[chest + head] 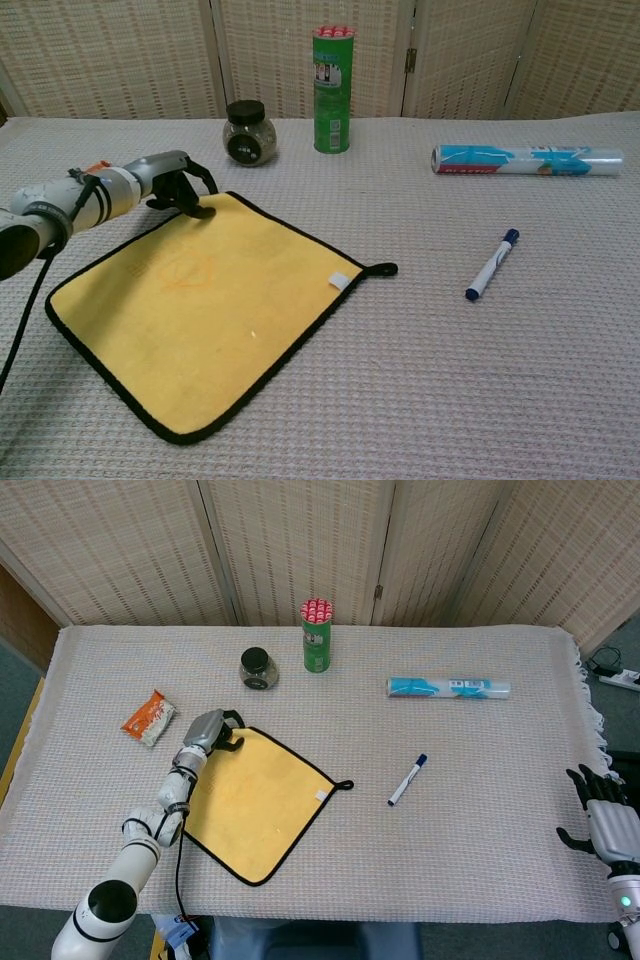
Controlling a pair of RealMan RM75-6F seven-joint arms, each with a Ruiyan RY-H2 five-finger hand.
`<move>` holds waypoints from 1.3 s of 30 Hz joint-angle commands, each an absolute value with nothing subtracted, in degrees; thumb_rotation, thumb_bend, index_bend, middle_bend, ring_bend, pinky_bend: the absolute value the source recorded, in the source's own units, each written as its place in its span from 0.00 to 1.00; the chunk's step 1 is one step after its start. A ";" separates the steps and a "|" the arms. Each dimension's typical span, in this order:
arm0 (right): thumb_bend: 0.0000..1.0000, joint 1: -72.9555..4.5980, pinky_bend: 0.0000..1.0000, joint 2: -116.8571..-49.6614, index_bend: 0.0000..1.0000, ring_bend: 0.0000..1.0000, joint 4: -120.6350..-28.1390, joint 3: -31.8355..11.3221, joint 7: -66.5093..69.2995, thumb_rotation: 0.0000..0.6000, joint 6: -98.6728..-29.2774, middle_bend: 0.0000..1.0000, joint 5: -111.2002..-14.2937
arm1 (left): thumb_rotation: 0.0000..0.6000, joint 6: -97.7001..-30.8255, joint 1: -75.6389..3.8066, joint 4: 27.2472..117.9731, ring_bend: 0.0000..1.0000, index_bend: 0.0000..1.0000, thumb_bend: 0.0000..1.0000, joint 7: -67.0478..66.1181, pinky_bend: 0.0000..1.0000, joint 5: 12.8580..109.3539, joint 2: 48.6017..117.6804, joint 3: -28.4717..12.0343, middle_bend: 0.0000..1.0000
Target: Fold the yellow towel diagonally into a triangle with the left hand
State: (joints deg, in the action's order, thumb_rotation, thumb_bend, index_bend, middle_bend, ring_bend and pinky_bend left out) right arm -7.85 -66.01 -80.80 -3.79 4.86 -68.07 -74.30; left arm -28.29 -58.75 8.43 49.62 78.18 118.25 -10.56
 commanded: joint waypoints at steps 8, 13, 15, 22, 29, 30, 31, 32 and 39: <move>0.34 -7.87 0.00 -65.86 0.00 0.00 -81.35 -3.64 4.86 1.00 -68.26 0.00 -74.86 | 1.00 -35.29 -56.89 9.37 1.00 0.55 0.42 50.47 1.00 78.91 118.03 -10.07 1.00; 0.33 -7.63 0.00 -65.49 0.00 0.00 -82.26 -3.34 5.02 1.00 -69.33 0.00 -76.14 | 1.00 -42.74 -54.10 11.17 1.00 0.58 0.43 48.86 1.00 79.11 118.21 -9.98 1.00; 0.33 -7.52 0.00 -65.30 0.00 0.00 -82.66 -3.20 5.01 1.00 -69.89 0.00 -76.78 | 1.00 -46.12 -52.62 12.65 1.00 0.60 0.44 47.99 1.00 79.36 118.03 -9.77 1.00; 0.33 -6.99 0.00 -64.76 0.00 0.00 -84.07 -2.73 4.97 1.00 -71.85 0.00 -78.70 | 1.00 -56.72 -46.93 19.09 1.00 0.64 0.45 43.39 1.00 80.69 116.78 -8.41 1.00; 0.34 -6.58 0.00 -64.28 0.00 0.00 -85.11 -2.29 5.13 1.00 -73.36 0.00 -80.29 | 1.00 -64.80 -41.02 30.42 1.00 0.65 0.46 37.05 1.00 81.72 112.65 -7.05 1.00; 0.33 -6.55 0.00 -64.22 0.00 0.00 -85.26 -2.22 5.18 1.00 -73.51 0.00 -80.55 | 1.00 -66.08 -40.10 32.70 1.00 0.65 0.46 35.39 1.00 81.91 111.88 -6.81 1.00; 0.33 -6.54 0.00 -64.17 0.00 0.00 -85.38 -2.14 5.19 1.00 -73.63 0.00 -80.78 | 1.00 -67.03 -39.46 34.43 1.00 0.65 0.47 34.06 1.00 82.04 111.30 -6.68 1.00; 0.33 -6.53 0.00 -64.12 0.00 0.00 -85.51 -2.06 5.21 1.00 -73.74 0.00 -81.02 | 1.00 -68.03 -38.84 36.12 1.00 0.65 0.47 32.58 1.00 82.13 110.75 -6.61 1.00; 0.34 -6.21 0.00 -63.54 0.00 0.00 -86.52 -1.40 5.91 1.00 -75.03 0.00 -82.98 | 1.00 -75.58 -33.64 49.27 1.00 0.65 0.47 20.25 1.00 82.98 106.63 -5.57 1.00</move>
